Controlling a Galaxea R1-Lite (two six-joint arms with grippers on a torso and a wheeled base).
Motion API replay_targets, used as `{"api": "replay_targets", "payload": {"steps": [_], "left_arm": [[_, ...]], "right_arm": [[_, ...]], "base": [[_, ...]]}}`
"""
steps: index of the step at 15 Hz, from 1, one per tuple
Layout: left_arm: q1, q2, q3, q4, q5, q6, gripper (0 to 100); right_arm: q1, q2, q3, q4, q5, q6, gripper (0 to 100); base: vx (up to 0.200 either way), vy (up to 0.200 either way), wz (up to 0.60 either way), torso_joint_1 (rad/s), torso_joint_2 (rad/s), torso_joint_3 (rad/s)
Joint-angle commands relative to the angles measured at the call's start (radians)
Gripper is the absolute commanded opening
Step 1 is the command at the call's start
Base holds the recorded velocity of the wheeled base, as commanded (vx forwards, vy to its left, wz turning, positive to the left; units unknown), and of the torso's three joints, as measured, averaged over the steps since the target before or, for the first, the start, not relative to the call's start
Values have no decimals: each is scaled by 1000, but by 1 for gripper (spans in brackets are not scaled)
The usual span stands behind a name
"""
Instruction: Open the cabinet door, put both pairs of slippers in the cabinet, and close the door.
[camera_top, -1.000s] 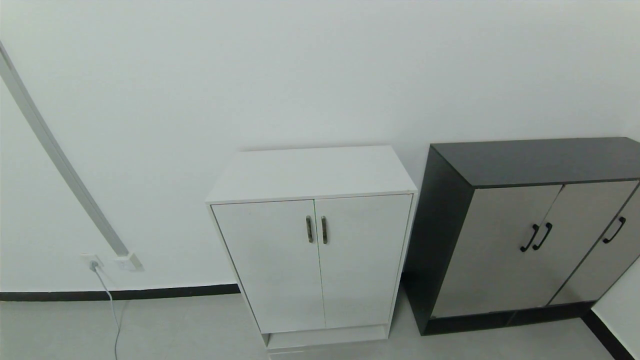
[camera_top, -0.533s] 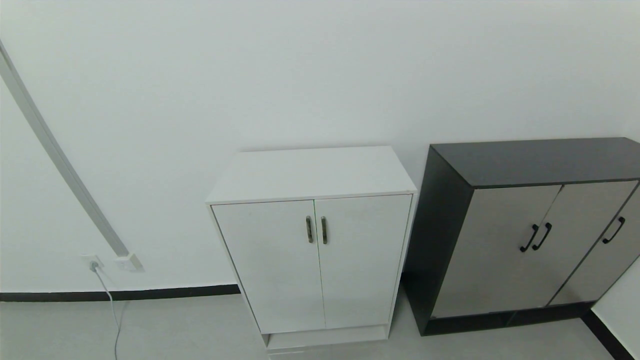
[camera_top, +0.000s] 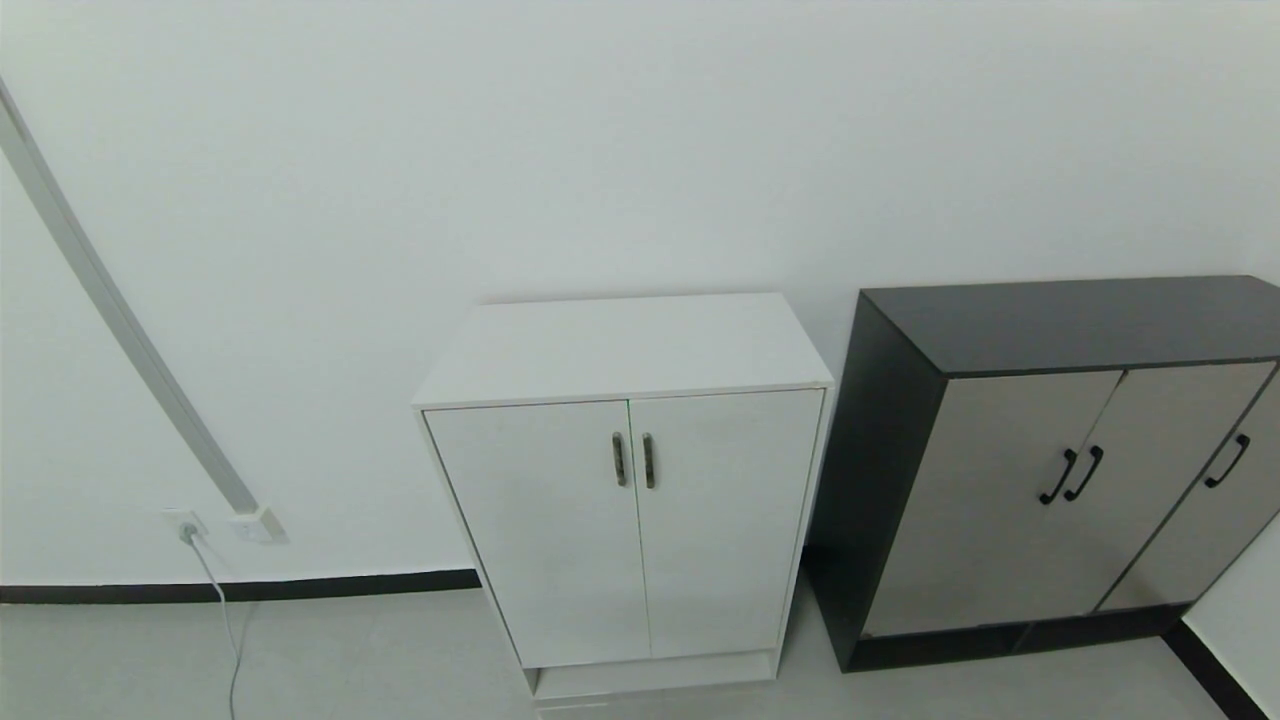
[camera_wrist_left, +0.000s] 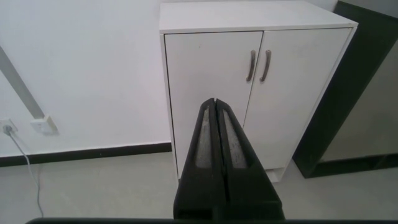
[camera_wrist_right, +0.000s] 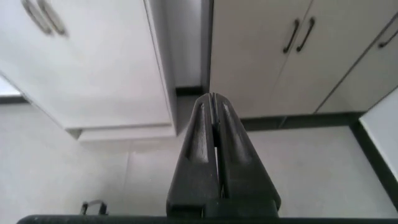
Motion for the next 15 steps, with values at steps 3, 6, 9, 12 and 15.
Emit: {"api": "replay_targets", "payload": {"steps": [3,6,9,12,15], "left_arm": [[0,1,0,0,0,0,0],[0,1,0,0,0,0,0],[0,1,0,0,0,0,0],[0,1,0,0,0,-2,0],[0,1,0,0,0,-2,0]], "right_arm": [[56,-82,1,66,1,-1,0],[61,-99,0,72,-7,-20,0],[72,-117,4,76,-17,-32,0],[107,-106,6,92,-83,64,0],[69,-241,6,92,-83,58,0]], "base": [[0,0,0,0,0,0],[0,0,0,0,0,0],[0,0,0,0,0,0],[0,0,0,0,0,0],[0,0,0,0,0,0]]}}
